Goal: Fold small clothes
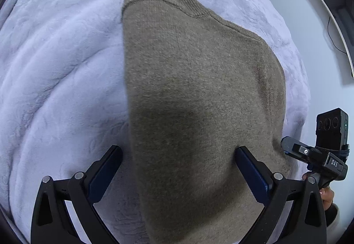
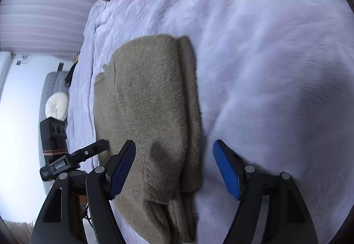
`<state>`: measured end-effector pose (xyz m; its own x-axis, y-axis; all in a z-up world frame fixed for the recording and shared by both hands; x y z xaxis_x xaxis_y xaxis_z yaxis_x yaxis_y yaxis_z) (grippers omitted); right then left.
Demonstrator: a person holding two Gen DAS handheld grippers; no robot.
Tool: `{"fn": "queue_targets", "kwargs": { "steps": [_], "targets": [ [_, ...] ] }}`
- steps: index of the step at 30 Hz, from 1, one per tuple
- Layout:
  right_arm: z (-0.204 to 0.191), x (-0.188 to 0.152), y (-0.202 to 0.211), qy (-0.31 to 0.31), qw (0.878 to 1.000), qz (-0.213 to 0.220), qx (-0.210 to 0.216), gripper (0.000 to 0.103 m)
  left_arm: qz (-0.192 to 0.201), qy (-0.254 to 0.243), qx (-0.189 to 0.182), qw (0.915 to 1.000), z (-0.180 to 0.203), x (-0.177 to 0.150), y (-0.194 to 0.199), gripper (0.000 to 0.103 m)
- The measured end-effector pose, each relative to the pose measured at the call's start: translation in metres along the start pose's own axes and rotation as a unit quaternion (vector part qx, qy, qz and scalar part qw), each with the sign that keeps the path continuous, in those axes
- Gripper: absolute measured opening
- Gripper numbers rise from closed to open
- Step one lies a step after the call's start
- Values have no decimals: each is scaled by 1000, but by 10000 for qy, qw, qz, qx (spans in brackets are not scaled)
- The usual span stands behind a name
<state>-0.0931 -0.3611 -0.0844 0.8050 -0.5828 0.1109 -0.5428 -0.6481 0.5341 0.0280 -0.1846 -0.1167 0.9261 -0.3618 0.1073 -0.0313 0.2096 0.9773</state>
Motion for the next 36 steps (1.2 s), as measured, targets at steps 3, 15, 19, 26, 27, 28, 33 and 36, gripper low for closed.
{"fn": "queue_targets", "kwargs": {
  "steps": [3, 15, 19, 26, 27, 28, 33, 36],
  "targets": [
    [-8, 0, -24, 52, 9995, -279, 124, 77, -6, -96, -107, 9999, 13, 0, -6, 103],
    [-27, -3, -40, -266, 9979, -120, 571, 33, 206, 98, -521, 9984, 11, -1, 12, 55],
    [-57, -10, -31, -305, 9927, 134, 1159, 32, 311, 133, -833, 9960, 5, -7, 37, 47],
    [-115, -39, -37, -335, 9850, 271, 1672, 32, 641, 80, -917, 9937, -28, -28, 93, 47],
    [-124, -46, -41, -329, 9840, 270, 1730, 32, 661, 91, -919, 9935, -34, -31, 100, 47],
    [-131, -52, -43, -322, 9830, 263, 1787, 32, 693, 94, -895, 9935, -44, -37, 109, 47],
    [-164, -92, -75, -327, 9794, 107, 1988, 32, 697, 156, -589, 9957, -92, -78, 127, 47],
    [-171, -118, -105, -386, 9790, -99, 2000, 32, 582, 277, -365, 9973, -124, -101, 122, 47]
  ]
}}
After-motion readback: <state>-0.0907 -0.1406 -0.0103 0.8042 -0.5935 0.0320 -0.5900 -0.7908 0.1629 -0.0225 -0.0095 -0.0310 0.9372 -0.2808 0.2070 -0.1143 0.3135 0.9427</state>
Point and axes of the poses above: each gripper's, at about its wrist camera, not at the fingertips, and y roughly against the way its jaws point, z to its right, x to its top, the point moved 9 cm from there along -y, roughly the way its jaws point, and after that the axes turned 15 degrees about x, right-handed, at the moved point
